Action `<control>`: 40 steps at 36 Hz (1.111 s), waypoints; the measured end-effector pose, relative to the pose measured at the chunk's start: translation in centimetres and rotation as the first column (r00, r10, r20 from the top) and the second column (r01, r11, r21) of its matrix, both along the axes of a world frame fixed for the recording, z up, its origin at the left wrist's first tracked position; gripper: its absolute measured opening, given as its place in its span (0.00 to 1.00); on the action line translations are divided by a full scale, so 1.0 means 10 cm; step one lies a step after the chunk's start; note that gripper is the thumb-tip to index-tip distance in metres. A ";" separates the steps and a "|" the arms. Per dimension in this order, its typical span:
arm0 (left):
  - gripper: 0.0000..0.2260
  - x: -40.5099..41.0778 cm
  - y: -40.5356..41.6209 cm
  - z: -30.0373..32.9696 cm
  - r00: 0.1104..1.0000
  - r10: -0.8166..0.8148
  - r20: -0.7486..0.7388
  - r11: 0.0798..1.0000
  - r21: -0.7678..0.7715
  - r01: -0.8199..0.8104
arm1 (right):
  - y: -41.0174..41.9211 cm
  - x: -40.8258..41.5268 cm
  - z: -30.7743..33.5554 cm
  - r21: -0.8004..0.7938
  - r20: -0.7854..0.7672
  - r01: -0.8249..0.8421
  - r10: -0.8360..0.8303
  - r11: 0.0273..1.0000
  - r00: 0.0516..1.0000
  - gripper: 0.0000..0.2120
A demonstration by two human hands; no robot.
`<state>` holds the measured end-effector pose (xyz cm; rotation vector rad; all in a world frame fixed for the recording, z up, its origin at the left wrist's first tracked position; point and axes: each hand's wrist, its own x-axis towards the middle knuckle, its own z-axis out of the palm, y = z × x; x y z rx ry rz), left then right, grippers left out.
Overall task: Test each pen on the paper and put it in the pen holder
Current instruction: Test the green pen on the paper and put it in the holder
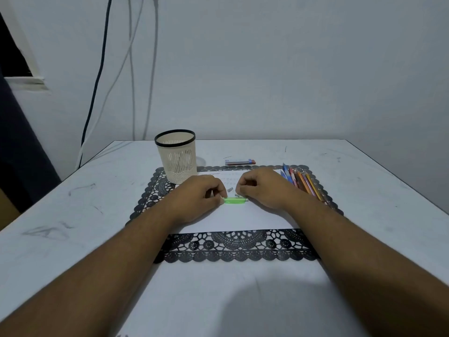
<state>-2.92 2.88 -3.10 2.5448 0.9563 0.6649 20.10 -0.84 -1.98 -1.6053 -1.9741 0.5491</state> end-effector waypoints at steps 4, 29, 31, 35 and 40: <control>0.05 0.00 0.01 -0.01 1.000 0.006 0.000 1.000 0.000 -0.006 | -0.03 0.10 0.01 0.011 -0.003 0.044 -0.044 0.999 0.999 0.06; 0.05 -0.12 0.00 0.05 0.996 0.082 -0.034 0.996 -0.037 -0.083 | 0.52 0.34 0.14 0.116 -0.084 0.371 -0.363 0.921 0.928 0.10; 0.05 -0.10 -0.01 0.05 0.996 0.078 -0.043 0.997 -0.021 -0.079 | 0.63 0.35 0.14 0.122 0.018 0.373 -0.378 0.920 0.926 0.08; 0.05 -0.02 -0.08 0.04 0.997 0.056 -0.049 0.998 -0.017 -0.057 | 0.80 0.43 0.08 0.136 0.205 0.391 -0.412 0.910 0.888 0.05; 0.05 -0.07 -0.05 0.09 0.996 0.064 -0.055 0.998 -0.024 -0.065 | 1.07 0.44 -0.04 0.133 0.399 0.296 -0.325 0.946 0.857 0.11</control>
